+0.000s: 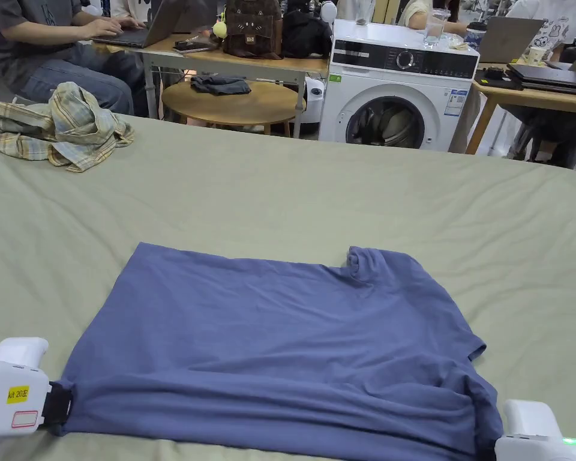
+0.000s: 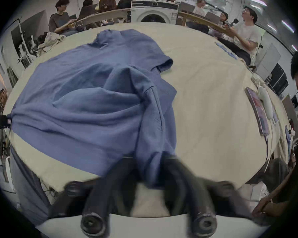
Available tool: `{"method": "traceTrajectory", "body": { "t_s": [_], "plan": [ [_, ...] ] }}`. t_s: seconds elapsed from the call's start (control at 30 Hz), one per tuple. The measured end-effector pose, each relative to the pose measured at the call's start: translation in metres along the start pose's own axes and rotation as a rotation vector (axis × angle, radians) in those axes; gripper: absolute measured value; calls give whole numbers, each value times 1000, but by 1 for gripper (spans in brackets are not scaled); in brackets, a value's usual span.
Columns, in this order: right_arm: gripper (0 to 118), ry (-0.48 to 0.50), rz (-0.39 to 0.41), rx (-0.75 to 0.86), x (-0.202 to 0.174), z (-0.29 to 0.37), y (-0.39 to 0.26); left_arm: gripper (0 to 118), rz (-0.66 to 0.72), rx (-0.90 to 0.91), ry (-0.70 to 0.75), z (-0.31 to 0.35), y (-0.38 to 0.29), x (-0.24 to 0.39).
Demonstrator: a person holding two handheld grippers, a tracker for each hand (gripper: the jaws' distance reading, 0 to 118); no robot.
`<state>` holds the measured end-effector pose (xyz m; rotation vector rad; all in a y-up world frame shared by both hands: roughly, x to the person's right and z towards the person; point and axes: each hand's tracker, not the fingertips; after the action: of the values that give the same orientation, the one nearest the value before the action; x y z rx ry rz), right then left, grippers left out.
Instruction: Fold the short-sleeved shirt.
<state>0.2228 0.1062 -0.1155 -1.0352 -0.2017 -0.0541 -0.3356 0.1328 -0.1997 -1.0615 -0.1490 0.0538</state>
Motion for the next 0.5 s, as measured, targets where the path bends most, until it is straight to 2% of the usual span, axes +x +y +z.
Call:
{"method": "traceTrajectory", "body": {
  "t_s": [0.03,0.1,0.5],
  "plan": [
    [0,22,-32,11,3,2,1,3,-1,2,1,1,0,0],
    [0,24,-9,9,5,4,2,3,-7,30,7,6,0,0],
    [0,72,-52,253,8,48,55,3,-1,236,-55,40,51,-3]
  ]
}}
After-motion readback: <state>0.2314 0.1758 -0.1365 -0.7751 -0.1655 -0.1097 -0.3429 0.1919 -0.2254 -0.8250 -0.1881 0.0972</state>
